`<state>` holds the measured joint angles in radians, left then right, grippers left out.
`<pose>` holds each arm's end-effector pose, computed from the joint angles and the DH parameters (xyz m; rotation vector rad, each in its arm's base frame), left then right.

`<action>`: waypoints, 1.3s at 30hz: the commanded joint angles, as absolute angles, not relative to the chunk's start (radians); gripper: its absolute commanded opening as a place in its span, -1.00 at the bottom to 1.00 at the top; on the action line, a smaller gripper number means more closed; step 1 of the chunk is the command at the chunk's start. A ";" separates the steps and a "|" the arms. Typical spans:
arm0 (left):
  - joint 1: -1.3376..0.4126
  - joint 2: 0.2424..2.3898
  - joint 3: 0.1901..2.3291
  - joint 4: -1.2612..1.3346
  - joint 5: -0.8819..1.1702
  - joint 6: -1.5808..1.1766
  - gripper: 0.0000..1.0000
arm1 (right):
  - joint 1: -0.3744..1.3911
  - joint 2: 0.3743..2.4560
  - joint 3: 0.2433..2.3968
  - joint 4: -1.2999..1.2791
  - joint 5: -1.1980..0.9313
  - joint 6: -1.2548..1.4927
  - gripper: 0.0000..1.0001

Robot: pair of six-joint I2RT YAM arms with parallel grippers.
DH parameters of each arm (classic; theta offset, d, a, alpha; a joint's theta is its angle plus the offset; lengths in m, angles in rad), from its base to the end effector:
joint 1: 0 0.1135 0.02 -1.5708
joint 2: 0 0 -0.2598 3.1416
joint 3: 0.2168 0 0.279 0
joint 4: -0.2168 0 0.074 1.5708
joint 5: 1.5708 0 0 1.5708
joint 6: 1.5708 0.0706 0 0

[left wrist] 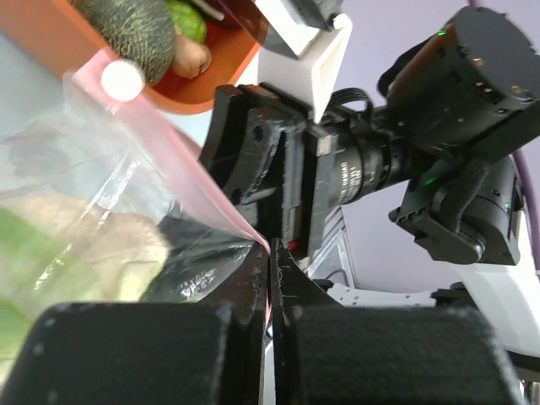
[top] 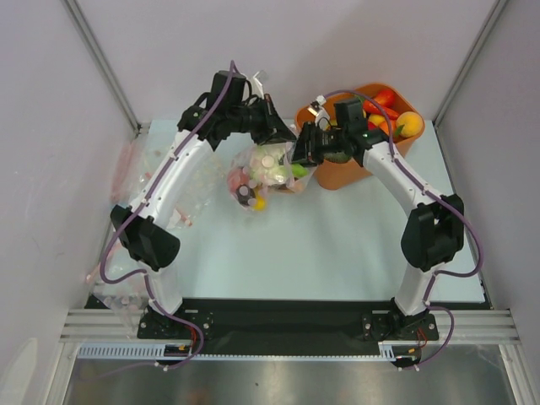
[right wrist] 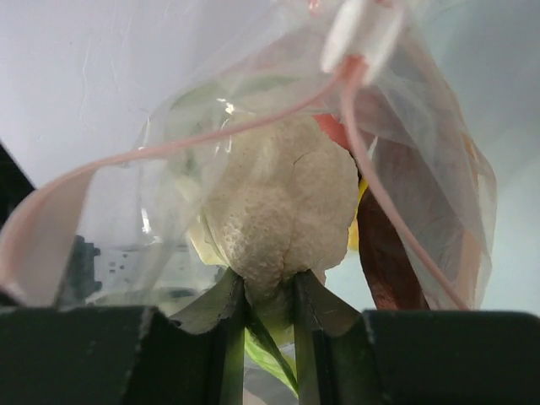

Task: Place the food in the zip-top bag and seal the zipper
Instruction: Place the fake vegetable in the zipper food storage bag.

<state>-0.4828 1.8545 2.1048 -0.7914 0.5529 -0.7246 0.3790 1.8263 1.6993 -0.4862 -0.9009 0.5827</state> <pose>0.3873 -0.2449 0.4195 0.0881 2.3012 -1.2613 0.4068 0.2216 0.3221 -0.3326 2.2925 1.5028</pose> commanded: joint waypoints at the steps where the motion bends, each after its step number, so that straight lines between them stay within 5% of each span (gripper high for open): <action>1: -0.479 1.829 2.043 -0.769 0.567 -0.698 -0.99 | 0.376 1.746 1.639 -0.263 -1.011 0.717 -0.90; 3: -0.488 1.810 2.002 -0.715 0.580 -0.725 -0.99 | 0.393 1.753 1.615 -0.232 -1.003 0.759 -0.86; 7: -0.508 1.795 1.985 -0.628 0.642 -0.849 -0.99 | 0.454 1.831 1.729 -0.514 -0.815 0.592 -0.42; 15: -0.515 1.723 1.985 -0.492 0.678 -1.049 -0.99 | 0.388 1.775 1.683 -0.520 -0.722 0.617 -0.32; 18: -0.508 1.707 1.951 -0.474 0.672 -1.049 -0.99 | 0.364 1.741 1.672 -0.497 -0.732 0.623 0.31; 21: -0.496 1.701 1.901 -0.466 0.678 -1.040 -0.99 | 0.336 1.712 1.684 -0.503 -0.715 0.630 0.58; 30: -0.473 1.704 1.920 -0.598 0.595 -0.876 -0.99 | 0.270 1.663 1.817 -0.595 -0.683 0.603 0.35; 39: -0.450 1.718 2.040 -0.719 0.548 -0.769 -0.99 | 0.210 1.641 1.868 -0.638 -0.649 0.584 0.36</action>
<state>-0.4656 1.7504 1.9430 -0.7265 0.5575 -0.8280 0.2413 1.6787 1.8309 -0.6209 -0.6689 0.5991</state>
